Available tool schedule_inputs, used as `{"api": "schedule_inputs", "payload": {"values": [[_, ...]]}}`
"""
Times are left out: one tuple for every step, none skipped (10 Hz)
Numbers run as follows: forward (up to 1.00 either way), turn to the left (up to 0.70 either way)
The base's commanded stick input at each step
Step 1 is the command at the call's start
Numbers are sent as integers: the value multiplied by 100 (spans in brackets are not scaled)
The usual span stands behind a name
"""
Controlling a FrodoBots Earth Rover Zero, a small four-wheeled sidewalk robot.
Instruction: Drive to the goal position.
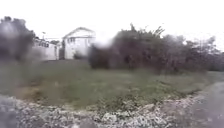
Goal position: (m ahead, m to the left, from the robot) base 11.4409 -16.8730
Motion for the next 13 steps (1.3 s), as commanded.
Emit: {"api": "schedule_inputs", "payload": {"values": [[0,-69],[0,-100],[0,-100],[0,-100],[0,-100],[0,-100],[0,-100],[0,-100],[0,-100],[0,-100],[0,-100],[0,-100],[0,-100]]}}
